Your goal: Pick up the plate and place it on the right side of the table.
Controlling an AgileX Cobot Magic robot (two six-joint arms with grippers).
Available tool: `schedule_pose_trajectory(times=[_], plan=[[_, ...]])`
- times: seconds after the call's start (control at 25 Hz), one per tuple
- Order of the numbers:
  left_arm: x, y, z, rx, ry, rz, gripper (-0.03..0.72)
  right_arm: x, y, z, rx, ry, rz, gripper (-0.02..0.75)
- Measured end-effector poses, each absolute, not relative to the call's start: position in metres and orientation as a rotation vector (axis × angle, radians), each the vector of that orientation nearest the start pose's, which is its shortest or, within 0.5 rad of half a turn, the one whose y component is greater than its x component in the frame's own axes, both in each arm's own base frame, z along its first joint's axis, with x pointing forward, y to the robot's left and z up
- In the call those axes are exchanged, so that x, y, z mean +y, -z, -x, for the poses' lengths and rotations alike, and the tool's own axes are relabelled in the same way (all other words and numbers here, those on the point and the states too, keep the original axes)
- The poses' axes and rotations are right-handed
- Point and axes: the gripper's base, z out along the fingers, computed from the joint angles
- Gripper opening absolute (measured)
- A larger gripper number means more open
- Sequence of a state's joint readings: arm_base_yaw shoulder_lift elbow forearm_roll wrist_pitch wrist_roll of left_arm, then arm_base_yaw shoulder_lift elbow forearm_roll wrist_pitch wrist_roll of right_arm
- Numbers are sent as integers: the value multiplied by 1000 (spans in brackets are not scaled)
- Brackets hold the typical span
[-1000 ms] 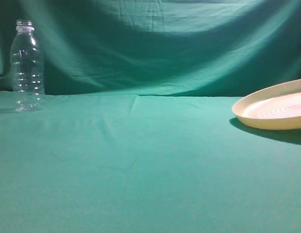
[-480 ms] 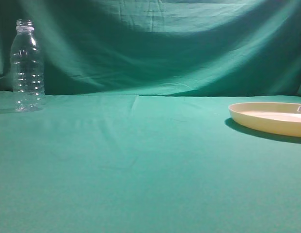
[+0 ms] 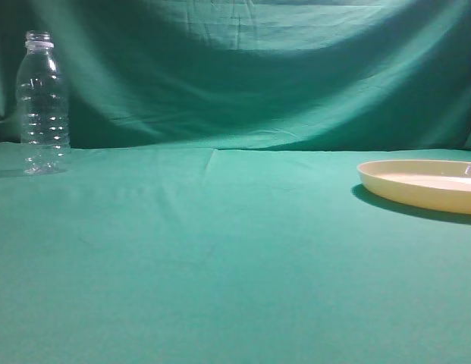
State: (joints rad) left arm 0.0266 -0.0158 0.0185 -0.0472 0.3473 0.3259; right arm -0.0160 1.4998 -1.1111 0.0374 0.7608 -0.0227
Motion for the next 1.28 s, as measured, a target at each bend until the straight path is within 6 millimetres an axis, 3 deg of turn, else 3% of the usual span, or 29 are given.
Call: schedule_pose_trajectory(times=[0.08, 0.2, 0.48, 0.64, 0.92, 1.16, 1.28], plan=[[0, -177, -53, 1821, -202, -245, 0, 0, -299, -293, 2590, -68, -33, 106], [0, -177, -53, 1821, -202, -245, 0, 4, -334, -263, 2508, -117, -19, 0], [0, -177, -53, 1821, -202, -245, 0, 13, -395, -184, 2268, -182, 80, 0], [0, -177, -53, 1821, -202, -245, 0, 15, -403, -132, 2143, -177, 129, 0], [0, -177, -53, 1821, -202, -245, 0, 17, -390, -59, 1972, -151, 162, 0], [0, -177, -53, 1821, -202, -245, 0, 22, -379, -13, 1956, -200, 204, 0], [0, -177, -53, 1821, -202, -245, 0, 22, -376, -5, 1971, -180, 216, 0]])
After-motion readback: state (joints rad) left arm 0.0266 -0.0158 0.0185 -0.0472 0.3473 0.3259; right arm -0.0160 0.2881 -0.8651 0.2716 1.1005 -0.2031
